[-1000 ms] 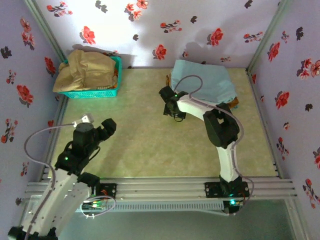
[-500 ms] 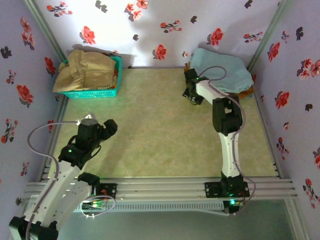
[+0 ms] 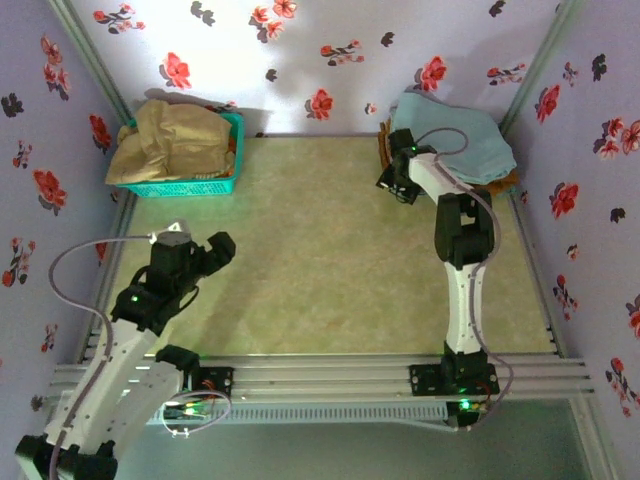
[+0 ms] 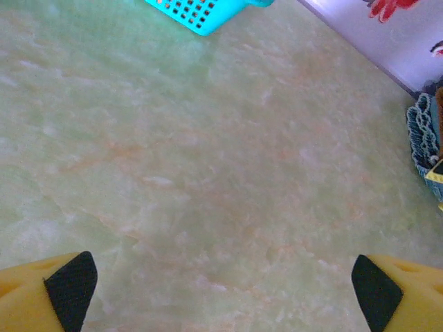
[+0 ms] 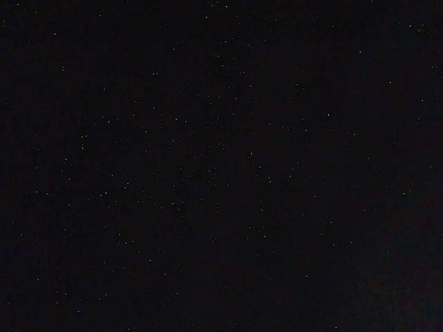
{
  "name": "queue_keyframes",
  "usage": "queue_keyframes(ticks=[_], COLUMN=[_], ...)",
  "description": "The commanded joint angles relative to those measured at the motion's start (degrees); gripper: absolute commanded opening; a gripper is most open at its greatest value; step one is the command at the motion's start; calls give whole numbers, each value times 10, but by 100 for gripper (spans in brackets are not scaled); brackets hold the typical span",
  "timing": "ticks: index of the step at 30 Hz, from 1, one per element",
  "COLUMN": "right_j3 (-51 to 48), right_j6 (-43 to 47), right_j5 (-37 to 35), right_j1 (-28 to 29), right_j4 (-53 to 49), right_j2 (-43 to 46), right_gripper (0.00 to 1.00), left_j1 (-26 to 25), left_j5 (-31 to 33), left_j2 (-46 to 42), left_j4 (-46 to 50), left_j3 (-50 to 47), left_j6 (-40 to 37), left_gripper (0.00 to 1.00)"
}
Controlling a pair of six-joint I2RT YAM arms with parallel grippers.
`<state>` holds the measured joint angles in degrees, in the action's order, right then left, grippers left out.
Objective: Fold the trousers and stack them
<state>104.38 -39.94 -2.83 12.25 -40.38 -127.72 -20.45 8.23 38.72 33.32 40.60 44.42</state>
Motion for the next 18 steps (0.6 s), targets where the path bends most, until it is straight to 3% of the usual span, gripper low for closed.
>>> queue_keyframes(ticks=[1,2,6,9,11,14,16,18], right_j3=[-88,-124,-280,-374,-449,-586,-659,-729], right_j6=[23,32,79,148,156,273,366,445], right_j5=[11,8,12,-15,-105,-182,-246,-243], right_j1=[-2,13,71,131,171,178,172,145], right_j4=[17,25,92,157,208,352,445,523], right_j2=[150,200,402,536,615,676,702,717], right_gripper=[72,96,99,99,99,99,99,99], left_j1=[6,4,5,5,5,7,14,39], left_j5=[32,63,166,215,238,238,245,253], left_j2=[-17,-16,-12,-38,-71,-100,-77,-7], left_j4=[67,95,158,101,-30,-320,-522,-675], left_j3=[58,78,130,95,6,-175,-281,-340], left_j6=[-42,-44,-71,-110,-166,-323,-379,-383], left_gripper=[100,100,100,100,100,100,100,100])
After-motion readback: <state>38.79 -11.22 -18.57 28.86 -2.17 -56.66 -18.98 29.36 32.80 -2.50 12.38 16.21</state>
